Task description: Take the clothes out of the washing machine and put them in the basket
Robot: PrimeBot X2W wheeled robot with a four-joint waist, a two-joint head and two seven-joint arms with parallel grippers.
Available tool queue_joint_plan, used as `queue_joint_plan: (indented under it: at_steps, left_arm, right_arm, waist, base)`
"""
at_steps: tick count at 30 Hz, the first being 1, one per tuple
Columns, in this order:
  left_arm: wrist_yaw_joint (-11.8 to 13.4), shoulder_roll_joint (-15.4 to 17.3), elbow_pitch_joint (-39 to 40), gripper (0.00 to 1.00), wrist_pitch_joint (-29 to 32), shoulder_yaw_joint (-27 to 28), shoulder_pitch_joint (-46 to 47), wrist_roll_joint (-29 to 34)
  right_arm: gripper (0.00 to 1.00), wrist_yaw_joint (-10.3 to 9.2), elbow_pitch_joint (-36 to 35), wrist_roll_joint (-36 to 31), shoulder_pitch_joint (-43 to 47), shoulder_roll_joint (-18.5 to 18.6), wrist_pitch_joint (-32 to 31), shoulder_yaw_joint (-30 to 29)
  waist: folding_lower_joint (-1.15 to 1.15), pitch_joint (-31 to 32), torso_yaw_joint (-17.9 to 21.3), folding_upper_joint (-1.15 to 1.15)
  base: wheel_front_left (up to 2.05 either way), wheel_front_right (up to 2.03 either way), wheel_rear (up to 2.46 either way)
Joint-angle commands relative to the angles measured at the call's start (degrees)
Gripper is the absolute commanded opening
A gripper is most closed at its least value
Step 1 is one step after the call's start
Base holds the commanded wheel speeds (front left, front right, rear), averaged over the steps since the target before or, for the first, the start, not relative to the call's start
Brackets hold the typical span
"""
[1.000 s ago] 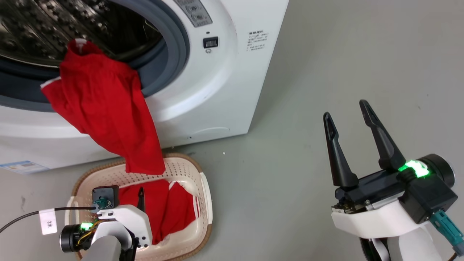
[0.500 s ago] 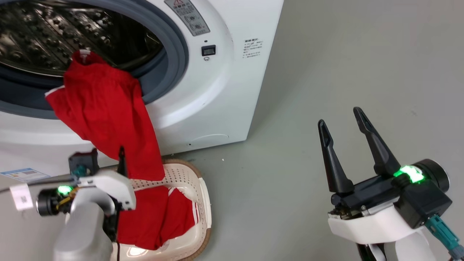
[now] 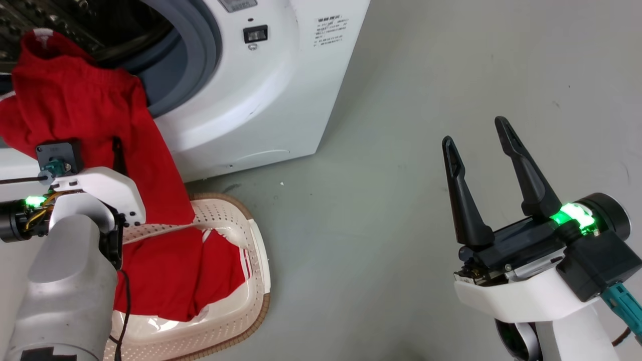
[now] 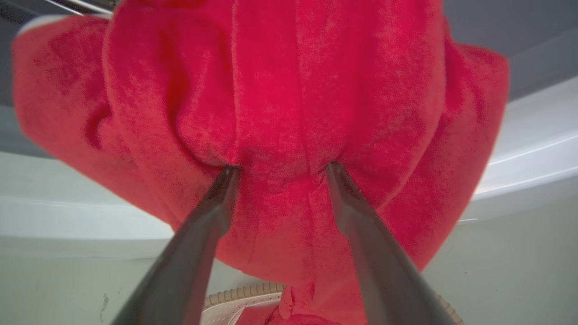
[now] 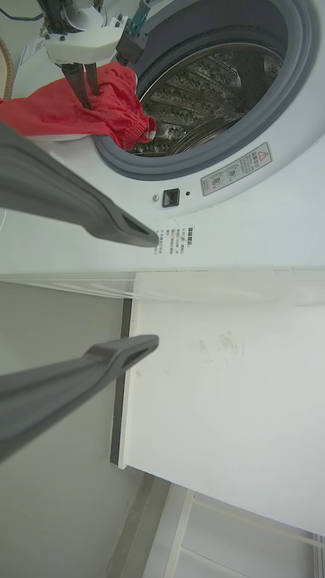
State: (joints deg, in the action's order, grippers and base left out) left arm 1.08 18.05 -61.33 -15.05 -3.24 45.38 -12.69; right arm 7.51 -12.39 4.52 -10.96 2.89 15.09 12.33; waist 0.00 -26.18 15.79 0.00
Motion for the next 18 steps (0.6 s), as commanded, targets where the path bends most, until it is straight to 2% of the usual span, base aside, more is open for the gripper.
queue_joint_plan:
  at_steps: [1,9,10,18]
  left_arm:
    - [0.14,0.63,0.05,1.0,-0.18,0.21,2.03,0.14]
    - [-0.42,0.83,0.06,1.0,-0.23,0.8,4.24,0.0]
    - [-0.91,0.68,-0.07,0.0,-0.22,0.76,4.06,-0.02]
    - [-1.84,-0.96,-0.19,0.0,-0.32,1.0,0.3,-0.12]
  right_arm:
    - [1.0,-0.04,-0.19,0.09,-0.87,-0.03,0.11,-0.1]
    - [1.0,-0.04,-0.09,0.34,-1.47,-0.03,0.11,-0.28]
    - [1.0,-0.04,-0.01,0.34,-1.45,-0.02,0.11,-0.33]
    - [1.0,-0.04,0.92,-0.07,-0.39,-0.02,0.11,-0.31]
  waist:
    - [0.0,-1.03,0.49,0.0]
    - [0.0,-2.1,0.15,0.0]
    - [0.0,-2.08,0.06,0.0]
    - [0.0,0.68,-0.95,0.0]
  base:
    - [0.0,0.0,0.0]
    - [0.0,0.0,0.0]
    - [0.0,0.0,0.0]
    - [0.0,0.0,0.0]
